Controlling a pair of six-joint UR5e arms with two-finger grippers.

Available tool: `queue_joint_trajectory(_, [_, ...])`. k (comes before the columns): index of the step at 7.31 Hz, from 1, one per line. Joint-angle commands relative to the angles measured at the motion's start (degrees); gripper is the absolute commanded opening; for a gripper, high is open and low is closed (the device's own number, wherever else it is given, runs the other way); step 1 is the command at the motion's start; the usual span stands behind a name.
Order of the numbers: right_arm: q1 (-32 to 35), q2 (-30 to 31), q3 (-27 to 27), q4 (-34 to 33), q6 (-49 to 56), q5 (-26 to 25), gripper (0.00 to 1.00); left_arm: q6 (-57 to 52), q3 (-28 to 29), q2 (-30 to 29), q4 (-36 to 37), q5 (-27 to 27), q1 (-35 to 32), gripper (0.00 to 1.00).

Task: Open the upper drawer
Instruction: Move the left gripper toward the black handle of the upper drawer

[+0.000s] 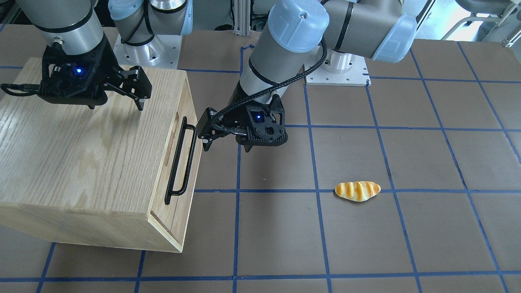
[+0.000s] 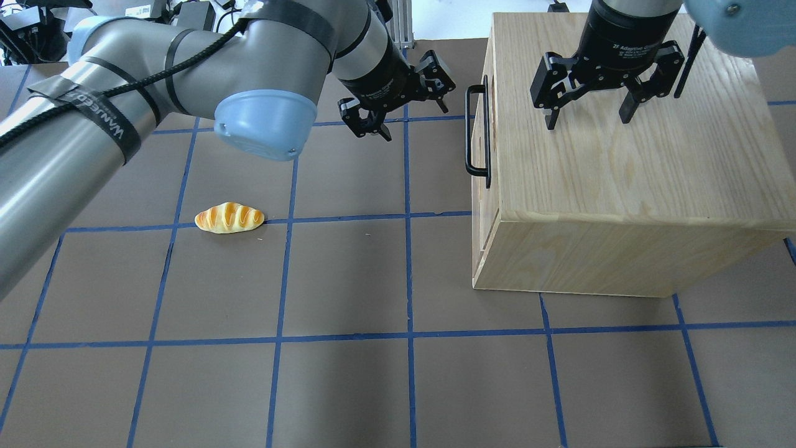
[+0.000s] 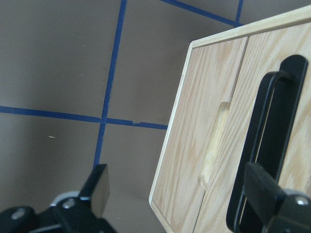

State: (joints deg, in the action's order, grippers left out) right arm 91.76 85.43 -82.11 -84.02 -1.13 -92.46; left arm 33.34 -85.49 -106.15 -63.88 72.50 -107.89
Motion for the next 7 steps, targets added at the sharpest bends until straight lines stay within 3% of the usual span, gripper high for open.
queue_joint_trajectory(1, [0.00, 0.00, 0.02, 0.00, -0.02, 0.00, 1.00, 0.68, 0.67, -1.42, 0.25, -0.08, -1.62, 1.00])
queue_joint_trajectory(7, [-0.09, 0.00, 0.02, 0.00, -0.02, 0.00, 1.00, 1.21, 0.67, -3.98, 3.33, -0.08, -4.00, 1.00])
